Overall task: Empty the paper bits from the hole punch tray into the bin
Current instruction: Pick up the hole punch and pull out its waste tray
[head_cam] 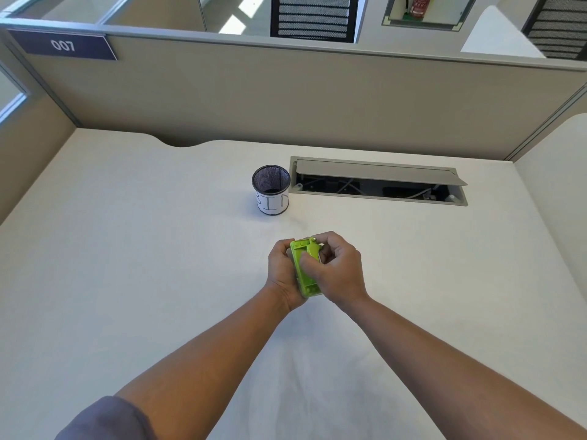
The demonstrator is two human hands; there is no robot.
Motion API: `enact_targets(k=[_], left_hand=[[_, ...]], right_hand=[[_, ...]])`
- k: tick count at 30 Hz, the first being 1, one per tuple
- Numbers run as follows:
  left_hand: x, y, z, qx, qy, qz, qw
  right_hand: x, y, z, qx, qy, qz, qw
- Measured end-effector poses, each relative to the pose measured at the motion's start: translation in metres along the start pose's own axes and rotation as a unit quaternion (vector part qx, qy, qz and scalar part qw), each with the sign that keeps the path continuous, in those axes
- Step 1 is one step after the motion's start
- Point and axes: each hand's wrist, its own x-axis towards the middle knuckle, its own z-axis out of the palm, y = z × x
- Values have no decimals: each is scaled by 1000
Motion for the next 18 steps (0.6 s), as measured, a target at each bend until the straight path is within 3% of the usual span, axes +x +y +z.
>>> enact_targets(k=[11, 18], left_hand=[[4, 5, -3, 19, 2, 2, 1000], [4, 6, -5, -18, 14, 24, 999]], right_hand=[[7, -3, -6, 128, -6, 89, 988], [14, -6, -15, 310, -64, 214, 924]])
